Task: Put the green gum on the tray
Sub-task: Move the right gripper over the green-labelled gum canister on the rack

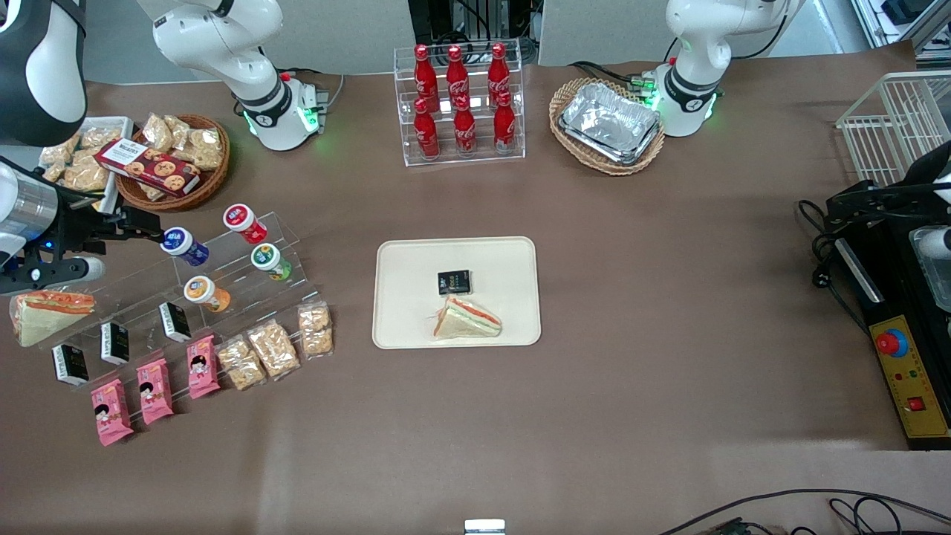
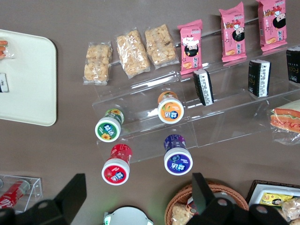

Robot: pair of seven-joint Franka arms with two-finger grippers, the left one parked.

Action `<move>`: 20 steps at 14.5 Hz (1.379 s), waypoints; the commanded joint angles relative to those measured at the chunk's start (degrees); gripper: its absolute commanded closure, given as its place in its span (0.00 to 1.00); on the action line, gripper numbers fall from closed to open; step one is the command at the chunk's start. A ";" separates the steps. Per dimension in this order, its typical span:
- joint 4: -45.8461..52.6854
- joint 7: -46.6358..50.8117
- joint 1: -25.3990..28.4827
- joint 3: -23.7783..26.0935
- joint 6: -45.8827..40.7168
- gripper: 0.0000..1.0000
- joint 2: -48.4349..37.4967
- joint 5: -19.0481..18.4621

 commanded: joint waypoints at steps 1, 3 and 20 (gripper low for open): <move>1.97 -0.67 -0.59 -0.10 -1.19 0.00 1.23 0.91; 2.06 -0.67 -0.50 -0.02 -1.01 0.00 1.23 0.91; -28.32 10.03 0.11 7.26 12.06 0.00 -21.44 1.53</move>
